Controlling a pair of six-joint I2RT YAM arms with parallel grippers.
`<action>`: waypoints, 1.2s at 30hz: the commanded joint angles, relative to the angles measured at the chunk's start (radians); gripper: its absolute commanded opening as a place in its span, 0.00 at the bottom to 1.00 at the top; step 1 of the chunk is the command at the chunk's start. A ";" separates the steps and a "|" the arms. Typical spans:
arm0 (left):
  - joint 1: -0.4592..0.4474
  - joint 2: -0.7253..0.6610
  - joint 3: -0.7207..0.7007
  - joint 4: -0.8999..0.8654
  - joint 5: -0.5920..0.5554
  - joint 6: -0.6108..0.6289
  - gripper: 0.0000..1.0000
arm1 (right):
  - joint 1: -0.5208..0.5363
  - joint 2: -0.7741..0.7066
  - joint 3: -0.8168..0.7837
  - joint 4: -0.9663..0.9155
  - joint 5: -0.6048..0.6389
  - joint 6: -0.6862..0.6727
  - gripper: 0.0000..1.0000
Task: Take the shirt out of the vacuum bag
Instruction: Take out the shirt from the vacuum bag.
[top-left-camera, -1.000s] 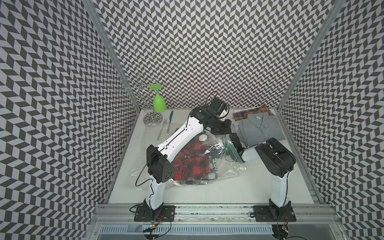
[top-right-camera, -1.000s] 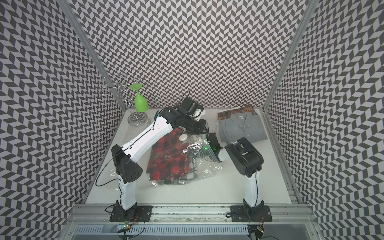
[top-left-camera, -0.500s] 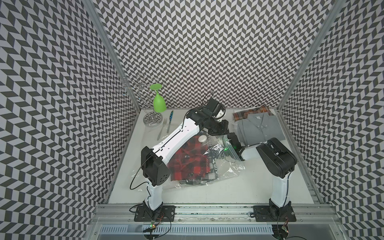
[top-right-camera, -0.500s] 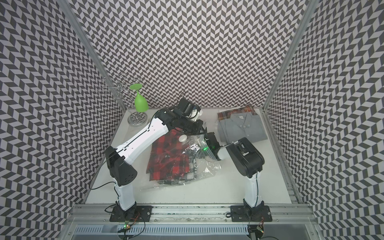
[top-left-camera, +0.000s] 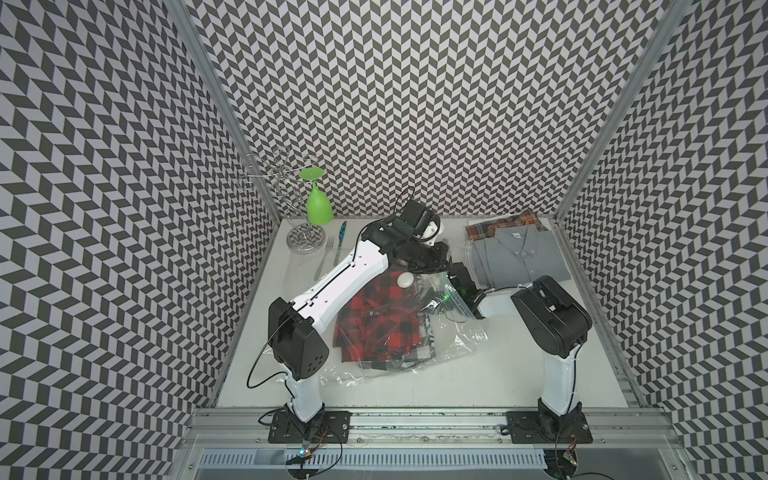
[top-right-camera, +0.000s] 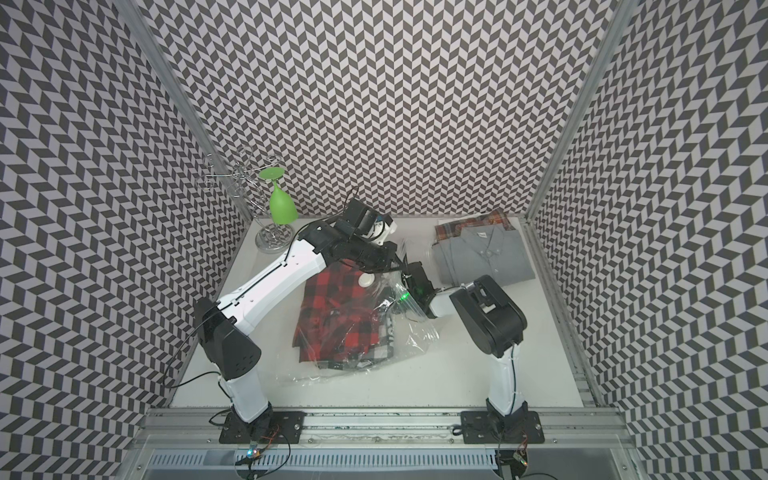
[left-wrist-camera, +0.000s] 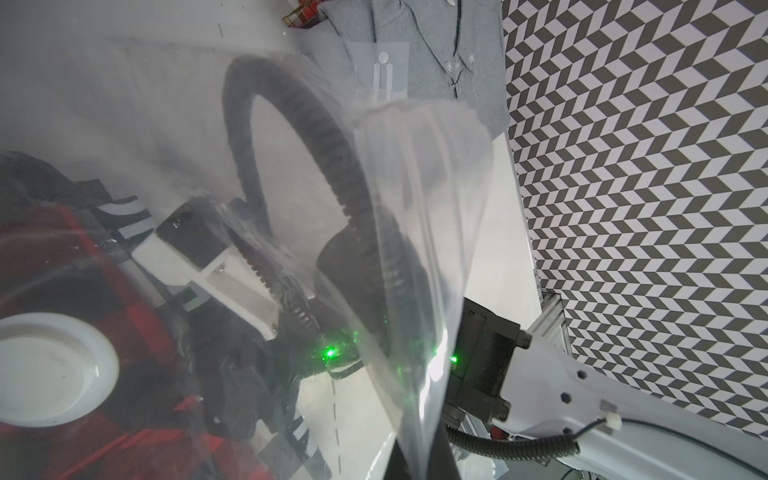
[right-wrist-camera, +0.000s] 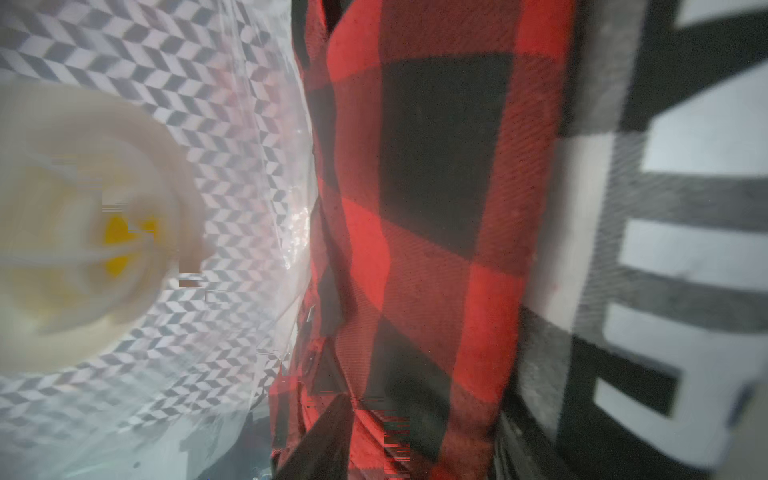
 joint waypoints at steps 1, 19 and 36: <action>0.014 -0.062 -0.023 0.014 0.019 0.019 0.00 | 0.006 -0.043 0.018 -0.122 0.086 -0.115 0.53; 0.022 -0.091 -0.089 0.040 0.034 0.018 0.00 | 0.031 -0.001 0.016 0.039 0.033 -0.049 0.55; 0.054 -0.122 -0.180 0.084 0.037 0.021 0.00 | 0.065 0.062 0.093 0.151 -0.043 0.019 0.05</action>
